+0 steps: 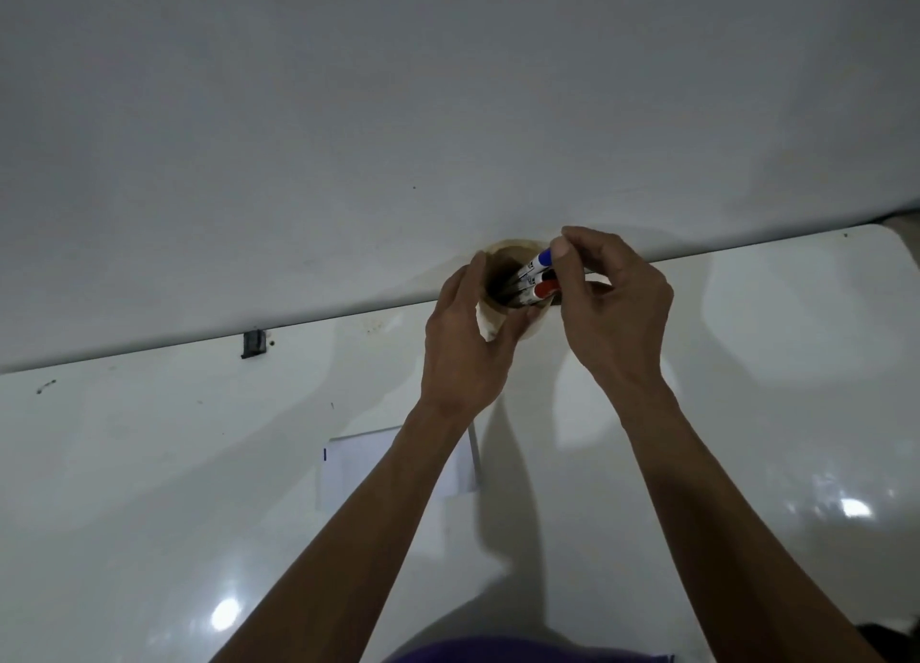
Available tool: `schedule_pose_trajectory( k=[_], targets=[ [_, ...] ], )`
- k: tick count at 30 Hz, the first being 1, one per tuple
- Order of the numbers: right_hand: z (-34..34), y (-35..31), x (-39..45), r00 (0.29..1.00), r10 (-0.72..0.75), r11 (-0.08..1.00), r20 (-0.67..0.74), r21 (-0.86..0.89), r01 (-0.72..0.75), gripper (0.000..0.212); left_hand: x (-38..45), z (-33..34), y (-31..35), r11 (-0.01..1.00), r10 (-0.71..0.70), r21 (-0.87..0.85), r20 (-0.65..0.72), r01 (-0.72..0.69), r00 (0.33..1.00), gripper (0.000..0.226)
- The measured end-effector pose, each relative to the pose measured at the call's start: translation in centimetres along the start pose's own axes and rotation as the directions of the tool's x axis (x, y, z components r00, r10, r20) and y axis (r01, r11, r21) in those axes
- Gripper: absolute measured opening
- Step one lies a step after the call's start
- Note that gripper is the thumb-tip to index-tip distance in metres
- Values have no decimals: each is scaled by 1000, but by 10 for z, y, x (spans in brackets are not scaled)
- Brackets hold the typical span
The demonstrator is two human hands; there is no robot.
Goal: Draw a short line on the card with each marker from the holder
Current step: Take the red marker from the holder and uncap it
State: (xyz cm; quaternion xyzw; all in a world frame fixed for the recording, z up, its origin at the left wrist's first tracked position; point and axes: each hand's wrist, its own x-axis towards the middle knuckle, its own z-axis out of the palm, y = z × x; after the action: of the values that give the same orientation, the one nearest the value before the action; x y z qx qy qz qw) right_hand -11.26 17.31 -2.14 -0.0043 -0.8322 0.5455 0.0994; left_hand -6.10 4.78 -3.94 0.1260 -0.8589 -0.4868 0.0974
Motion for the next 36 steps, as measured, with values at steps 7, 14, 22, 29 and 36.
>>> schedule_pose_trajectory(
  k=[7, 14, 22, 29, 36],
  targets=[
    [-6, -9, -15, 991, 129, 992, -33, 8, -129, 33, -1, 1, -2, 1000, 12, -15, -11, -12, 1000, 65],
    [5, -8, -24, 974, 220, 974, -46, -46, -222, 25, -2, 2, -1, 998, 53, -16, -33, -53, 998, 62],
    [-15, -26, -18, 978, 141, 990, -156, 20, -139, 19, 5, 1, -5, 1000, 4, -8, 17, -4, 1000, 60],
    [-45, -102, -86, 991, -80, 943, -112, 313, 111, 15, -89, -82, -11, 984, -121, 127, -60, 128, 991, 79],
    [-28, -84, -107, 955, -93, 979, 283, 203, 35, 14, -120, -116, 9, 961, -264, -130, -185, 243, 947, 36]
  ],
)
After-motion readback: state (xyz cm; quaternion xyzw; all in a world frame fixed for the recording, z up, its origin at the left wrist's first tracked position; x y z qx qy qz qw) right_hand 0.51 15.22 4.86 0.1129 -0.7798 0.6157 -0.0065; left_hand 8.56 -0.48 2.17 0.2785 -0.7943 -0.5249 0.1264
